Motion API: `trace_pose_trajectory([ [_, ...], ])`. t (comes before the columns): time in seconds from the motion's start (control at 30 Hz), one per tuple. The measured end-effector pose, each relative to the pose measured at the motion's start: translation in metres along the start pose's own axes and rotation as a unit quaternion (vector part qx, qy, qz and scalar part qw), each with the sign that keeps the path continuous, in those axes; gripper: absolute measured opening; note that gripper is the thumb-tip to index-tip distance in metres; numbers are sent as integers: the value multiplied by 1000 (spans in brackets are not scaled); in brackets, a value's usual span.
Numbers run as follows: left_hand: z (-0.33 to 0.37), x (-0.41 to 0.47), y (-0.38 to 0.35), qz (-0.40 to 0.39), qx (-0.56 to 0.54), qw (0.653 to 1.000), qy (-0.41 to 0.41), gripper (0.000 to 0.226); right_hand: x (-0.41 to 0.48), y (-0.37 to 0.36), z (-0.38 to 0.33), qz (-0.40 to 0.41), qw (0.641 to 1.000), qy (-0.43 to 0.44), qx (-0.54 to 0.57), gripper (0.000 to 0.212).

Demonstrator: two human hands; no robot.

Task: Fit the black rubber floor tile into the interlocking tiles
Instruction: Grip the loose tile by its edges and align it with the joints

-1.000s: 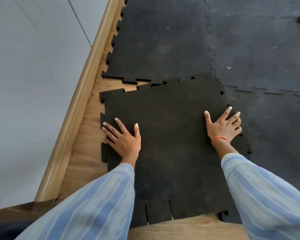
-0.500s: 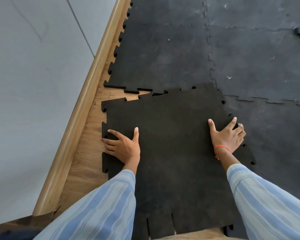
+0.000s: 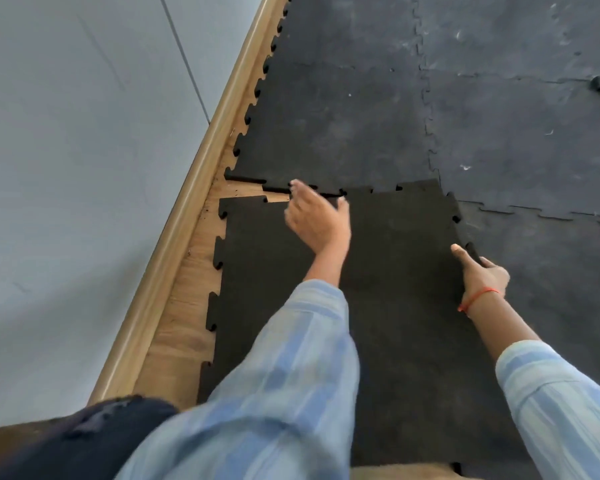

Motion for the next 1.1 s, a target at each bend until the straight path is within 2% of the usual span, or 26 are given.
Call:
trace_pose_trajectory([
  [0.07, -54, 12, 2, -25, 88, 995, 44, 94, 5, 8, 4, -33, 999, 17, -23, 74],
  [0.17, -119, 20, 9, -37, 163, 982, 88, 99, 5, 6, -4, 5, 973, 74, -218, 68],
  [0.27, -142, 29, 17, -35, 165, 977, 127, 105, -9, -16, -19, -27, 952, 100, -289, 86],
  [0.37, -153, 45, 30, -25, 118, 971, 206, 117, -12, -24, -27, -46, 943, 119, -308, 92],
  [0.47, -155, 63, 31, -20, 108, 973, 205, 123, -4, -20, -28, -52, 941, 101, -317, 98],
  [0.63, -162, 80, 35, -9, 59, 972, 228, 105, 12, -16, -25, -72, 961, 44, -263, 110],
  [0.8, -162, 101, 43, -31, -153, 952, 263, 89, 16, -14, -22, -59, 996, 15, -72, 82],
  [0.93, -147, 103, 56, 10, -167, 955, 245, 60, 11, -12, -21, -41, 999, 9, -17, 66],
  [1.1, -141, 113, 70, -7, -160, 958, 237, 75, -6, -16, -4, -17, 999, -20, 43, 57],
])
Point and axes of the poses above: each hand's wrist, its own x-axis towards the middle knuckle, its own y-axis out of the back of the hand, z = x × y, the point moved 4 cm from there along x, towards the middle knuckle, and after that the axes turned 3 degrees about y, right-handed, at the moved point
